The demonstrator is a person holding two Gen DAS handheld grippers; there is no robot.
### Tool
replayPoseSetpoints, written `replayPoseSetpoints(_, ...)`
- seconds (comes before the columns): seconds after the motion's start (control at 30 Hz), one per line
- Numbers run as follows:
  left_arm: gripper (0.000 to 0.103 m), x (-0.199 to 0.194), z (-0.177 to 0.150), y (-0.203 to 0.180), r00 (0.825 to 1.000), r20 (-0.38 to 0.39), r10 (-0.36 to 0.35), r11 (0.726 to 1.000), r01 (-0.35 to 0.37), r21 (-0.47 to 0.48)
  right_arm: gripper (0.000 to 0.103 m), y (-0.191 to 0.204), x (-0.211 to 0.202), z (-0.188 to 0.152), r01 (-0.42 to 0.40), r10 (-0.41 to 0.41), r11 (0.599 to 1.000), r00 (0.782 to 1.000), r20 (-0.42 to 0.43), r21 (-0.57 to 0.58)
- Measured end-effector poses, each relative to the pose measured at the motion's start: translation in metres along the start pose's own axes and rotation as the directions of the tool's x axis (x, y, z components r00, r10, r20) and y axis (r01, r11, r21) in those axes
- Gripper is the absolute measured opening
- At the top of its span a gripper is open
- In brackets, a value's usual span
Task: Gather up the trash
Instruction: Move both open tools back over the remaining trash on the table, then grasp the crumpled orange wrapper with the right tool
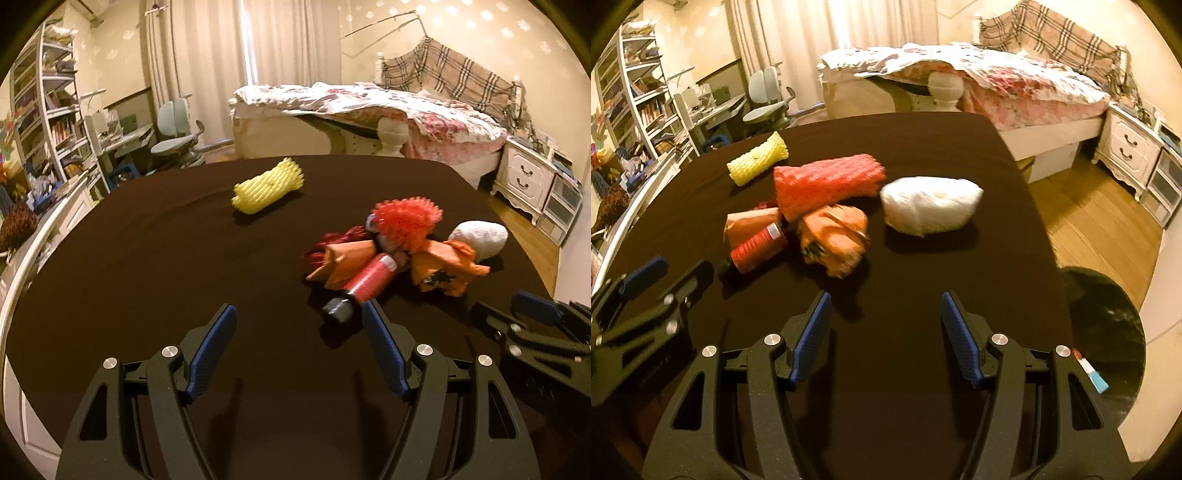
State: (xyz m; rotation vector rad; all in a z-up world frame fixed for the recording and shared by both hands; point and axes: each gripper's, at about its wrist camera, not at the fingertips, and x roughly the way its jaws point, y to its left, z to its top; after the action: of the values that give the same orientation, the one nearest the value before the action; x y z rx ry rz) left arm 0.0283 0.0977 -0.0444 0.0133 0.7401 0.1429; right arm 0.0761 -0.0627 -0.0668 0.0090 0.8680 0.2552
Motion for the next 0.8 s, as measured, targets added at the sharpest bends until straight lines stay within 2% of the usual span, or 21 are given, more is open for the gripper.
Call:
replayPoseSetpoints(0.43,0.071,0.007,0.001,0.025,1.0,-0.011,0.009,0.999,-0.009,-0.052,0.06,0.024,0.034,0.03,-0.005,0.004,0.999,1.0,-0.03,-0.033)
replayPoseSetpoints(0.47,0.071,0.008,0.001,0.026,1.0,-0.012,0.008,0.998,-0.009,-0.055,0.059,0.025,0.036,0.032,-0.003,0.002,0.999,1.0,-0.03,-0.034)
replayPoseSetpoints(0.57,0.071,0.009,0.002,0.027,1.0,-0.015,0.004,0.998,-0.005,-0.056,0.043,0.028,0.038,0.034,0.004,-0.006,0.999,1.0,-0.031,-0.046)
replayPoseSetpoints(0.8,0.071,0.013,0.005,0.019,1.0,-0.018,-0.024,1.0,0.023,-0.019,0.042,0.028,0.031,0.025,-0.004,0.003,0.998,1.0,-0.031,-0.061)
